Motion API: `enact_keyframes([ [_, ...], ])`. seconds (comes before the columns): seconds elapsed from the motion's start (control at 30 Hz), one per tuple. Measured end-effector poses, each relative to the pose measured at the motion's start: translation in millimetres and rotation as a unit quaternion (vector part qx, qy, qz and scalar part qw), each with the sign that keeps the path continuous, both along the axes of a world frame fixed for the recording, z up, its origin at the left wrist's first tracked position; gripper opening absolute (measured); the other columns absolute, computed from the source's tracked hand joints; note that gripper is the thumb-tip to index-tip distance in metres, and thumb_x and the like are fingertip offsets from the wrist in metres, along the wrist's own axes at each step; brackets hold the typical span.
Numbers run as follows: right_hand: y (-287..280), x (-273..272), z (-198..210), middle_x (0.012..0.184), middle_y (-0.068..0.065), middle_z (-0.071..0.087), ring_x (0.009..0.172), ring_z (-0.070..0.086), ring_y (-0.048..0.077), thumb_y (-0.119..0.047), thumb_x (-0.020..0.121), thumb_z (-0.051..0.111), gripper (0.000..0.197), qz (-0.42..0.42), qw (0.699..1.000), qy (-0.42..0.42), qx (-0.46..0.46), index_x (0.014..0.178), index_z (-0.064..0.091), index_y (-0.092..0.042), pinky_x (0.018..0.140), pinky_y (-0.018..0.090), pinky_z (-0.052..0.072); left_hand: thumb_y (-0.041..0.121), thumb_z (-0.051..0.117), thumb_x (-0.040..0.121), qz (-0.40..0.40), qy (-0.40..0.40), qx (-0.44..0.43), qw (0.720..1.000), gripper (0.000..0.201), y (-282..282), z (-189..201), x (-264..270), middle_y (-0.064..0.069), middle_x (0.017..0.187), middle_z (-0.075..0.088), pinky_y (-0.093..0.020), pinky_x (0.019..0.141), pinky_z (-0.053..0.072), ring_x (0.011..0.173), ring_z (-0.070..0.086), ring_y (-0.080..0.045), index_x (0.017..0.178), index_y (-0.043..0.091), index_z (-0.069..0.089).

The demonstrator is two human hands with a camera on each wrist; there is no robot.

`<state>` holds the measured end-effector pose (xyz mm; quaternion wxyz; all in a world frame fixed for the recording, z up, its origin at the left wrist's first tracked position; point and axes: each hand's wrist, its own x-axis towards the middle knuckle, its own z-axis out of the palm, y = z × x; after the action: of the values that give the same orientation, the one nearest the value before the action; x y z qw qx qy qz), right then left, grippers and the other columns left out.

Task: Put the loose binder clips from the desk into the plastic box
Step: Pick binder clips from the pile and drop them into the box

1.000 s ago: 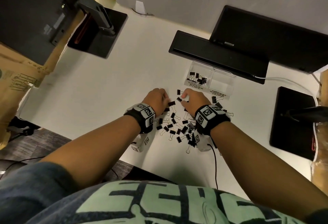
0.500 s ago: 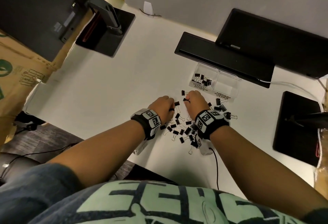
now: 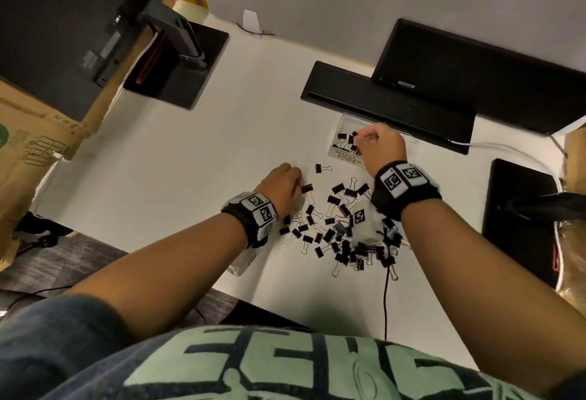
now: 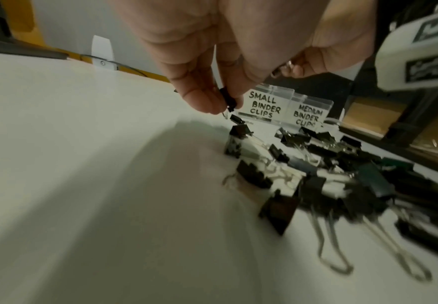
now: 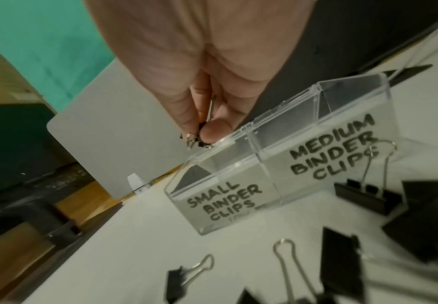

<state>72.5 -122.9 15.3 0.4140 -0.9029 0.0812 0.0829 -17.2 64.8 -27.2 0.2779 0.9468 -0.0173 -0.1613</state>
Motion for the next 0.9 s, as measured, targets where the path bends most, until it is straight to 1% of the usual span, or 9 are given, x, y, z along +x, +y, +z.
enact_keyframes([
  [0.13,-2,12,-4,0.106,0.005,0.066,0.096,0.062,0.018,-0.013,0.091,0.054,0.016,0.008,0.999,0.005,-0.039,0.103,0.065,-0.013,0.083,0.029,0.052,0.019,0.043,0.095,0.031,-0.041,-0.029,0.998,0.021,-7,14,17,-0.012,0.09,0.056,-0.041,0.078,0.051,0.079,0.055,-0.026,0.092,0.003,0.057],
  [0.23,-5,5,-8,0.115,0.004,0.061,0.103,0.059,0.017,-0.011,0.092,0.051,0.021,0.001,1.0,0.008,-0.029,0.109,0.062,-0.013,0.085,0.026,0.048,0.017,0.045,0.095,0.019,-0.047,-0.048,0.998,0.018,-12,28,41,-0.012,0.097,0.058,-0.037,0.082,0.051,0.083,0.058,-0.025,0.097,0.004,0.058],
  [0.37,-6,-18,-11,0.113,0.0,0.059,0.094,0.057,0.011,-0.008,0.093,0.047,0.02,-0.002,1.0,-0.019,-0.014,0.102,0.064,-0.015,0.08,0.019,0.047,0.01,0.049,0.091,-0.028,-0.072,-0.056,0.995,0.013,-26,38,77,-0.008,0.1,0.057,-0.031,0.081,0.047,0.084,0.055,-0.02,0.101,0.01,0.057],
  [0.43,-5,-37,-15,0.111,-0.002,0.058,0.092,0.053,0.007,-0.01,0.094,0.048,0.018,0.029,0.999,-0.02,-0.028,0.101,0.064,-0.015,0.08,0.016,0.045,0.009,0.05,0.09,-0.056,-0.081,-0.041,0.994,0.016,-35,39,92,-0.008,0.1,0.057,-0.032,0.08,0.046,0.086,0.053,-0.021,0.102,0.011,0.059],
  [0.57,0,-73,-32,0.117,0.001,0.055,0.108,0.048,0.013,-0.007,0.093,0.046,0.026,0.169,0.982,0.021,-0.084,0.111,0.064,-0.011,0.098,0.03,0.044,0.004,0.047,0.09,-0.126,-0.067,0.034,0.989,0.026,-49,33,108,-0.01,0.111,0.06,-0.037,0.088,0.047,0.106,0.052,-0.028,0.109,0.013,0.063],
  [0.63,-1,-82,-40,0.123,0.0,0.051,0.117,0.042,0.017,-0.006,0.091,0.047,0.031,0.23,0.965,0.033,-0.126,0.118,0.061,-0.011,0.101,0.032,0.042,0.005,0.045,0.092,-0.162,-0.059,0.085,0.981,0.033,-52,30,107,-0.009,0.12,0.058,-0.038,0.091,0.045,0.113,0.046,-0.029,0.12,0.015,0.059],
  [0.7,-6,-83,-41,0.123,-0.001,0.05,0.117,0.041,0.017,-0.008,0.091,0.048,0.032,0.23,0.961,0.03,-0.153,0.12,0.06,-0.012,0.101,0.034,0.043,0.006,0.047,0.092,-0.182,-0.082,0.097,0.975,0.036,-48,31,102,-0.006,0.128,0.054,-0.037,0.091,0.044,0.116,0.042,-0.029,0.124,0.018,0.058],
  [0.8,-13,-75,-38,0.124,0.002,0.051,0.121,0.039,0.02,-0.008,0.092,0.045,0.03,0.185,0.967,0.027,-0.172,0.117,0.061,-0.01,0.103,0.034,0.04,0.006,0.051,0.088,-0.136,-0.119,0.05,0.982,0.033,-33,32,89,-0.006,0.129,0.049,-0.036,0.091,0.044,0.116,0.042,-0.027,0.116,0.019,0.062],
  [0.9,-6,-64,-36,0.126,0.0,0.051,0.124,0.039,0.019,-0.003,0.091,0.043,0.032,0.189,0.97,0.024,-0.153,0.117,0.06,-0.01,0.104,0.033,0.038,0.009,0.055,0.086,-0.061,-0.095,0.021,0.993,0.024,-14,26,69,-0.008,0.121,0.048,-0.035,0.092,0.045,0.112,0.044,-0.024,0.108,0.016,0.061],
])
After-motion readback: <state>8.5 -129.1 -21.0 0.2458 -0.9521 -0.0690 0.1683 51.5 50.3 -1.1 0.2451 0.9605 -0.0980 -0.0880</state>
